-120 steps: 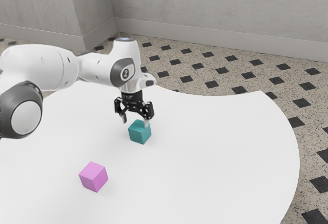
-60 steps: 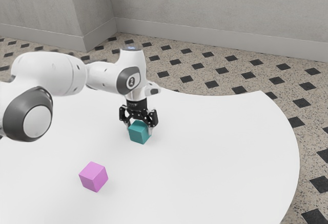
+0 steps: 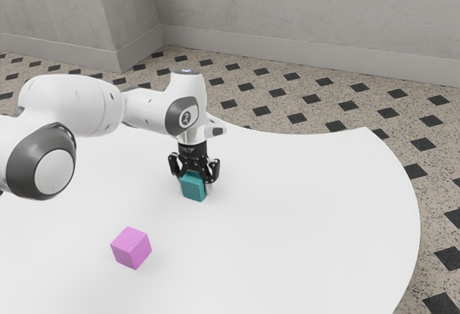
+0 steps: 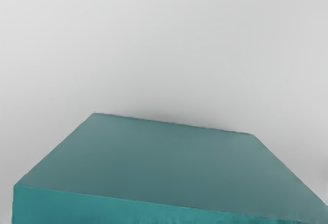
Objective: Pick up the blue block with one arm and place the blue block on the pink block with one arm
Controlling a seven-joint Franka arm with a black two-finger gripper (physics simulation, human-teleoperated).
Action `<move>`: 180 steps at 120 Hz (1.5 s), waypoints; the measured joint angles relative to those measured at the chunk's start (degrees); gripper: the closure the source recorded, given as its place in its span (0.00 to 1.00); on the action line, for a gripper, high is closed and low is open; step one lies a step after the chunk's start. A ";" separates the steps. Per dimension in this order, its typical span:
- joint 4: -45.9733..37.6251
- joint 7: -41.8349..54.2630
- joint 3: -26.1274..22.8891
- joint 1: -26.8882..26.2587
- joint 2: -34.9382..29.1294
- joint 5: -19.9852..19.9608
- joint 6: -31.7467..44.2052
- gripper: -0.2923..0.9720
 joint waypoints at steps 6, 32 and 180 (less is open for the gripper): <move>-0.30 0.24 0.22 -0.55 -0.61 -0.03 -0.10 0.45; -4.89 2.17 0.62 -1.90 -8.38 -0.13 -0.81 0.44; -45.35 14.08 20.91 -16.67 -39.63 1.52 -0.82 0.47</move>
